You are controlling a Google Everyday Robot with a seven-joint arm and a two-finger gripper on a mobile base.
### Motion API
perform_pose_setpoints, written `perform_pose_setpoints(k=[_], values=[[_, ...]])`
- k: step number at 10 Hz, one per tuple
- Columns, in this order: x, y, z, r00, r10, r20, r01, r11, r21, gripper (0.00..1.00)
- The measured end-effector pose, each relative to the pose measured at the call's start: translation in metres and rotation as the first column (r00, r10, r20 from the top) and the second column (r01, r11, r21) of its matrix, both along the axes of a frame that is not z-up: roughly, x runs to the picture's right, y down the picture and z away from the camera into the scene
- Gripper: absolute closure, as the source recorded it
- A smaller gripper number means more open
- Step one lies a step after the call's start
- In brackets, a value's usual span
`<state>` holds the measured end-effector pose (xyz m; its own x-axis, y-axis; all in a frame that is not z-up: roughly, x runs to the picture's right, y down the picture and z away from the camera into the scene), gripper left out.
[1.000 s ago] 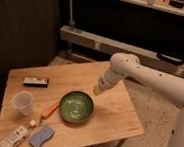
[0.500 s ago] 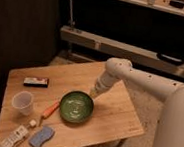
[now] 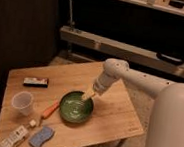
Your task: Drag the ceramic bowl in a circle
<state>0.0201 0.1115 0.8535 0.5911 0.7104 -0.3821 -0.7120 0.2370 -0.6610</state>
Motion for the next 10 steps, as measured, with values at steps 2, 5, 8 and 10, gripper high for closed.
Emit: perform_pose_setpoints(k=[2,5,8,10], values=[[-0.005,0.006,0.006,1.000,-0.005,0.009,0.005,0.9999,-0.014,0.24],[-0.008,0.011,0.010,1.000,-0.004,0.018,0.004,0.9996,-0.028,0.48],[-0.013,0.013,0.007,0.999,-0.015,0.030,0.016,0.9990,-0.041,0.50],[-0.016,0.015,0.005,0.999,-0.023,0.041,0.026,0.9983,-0.053,0.50]])
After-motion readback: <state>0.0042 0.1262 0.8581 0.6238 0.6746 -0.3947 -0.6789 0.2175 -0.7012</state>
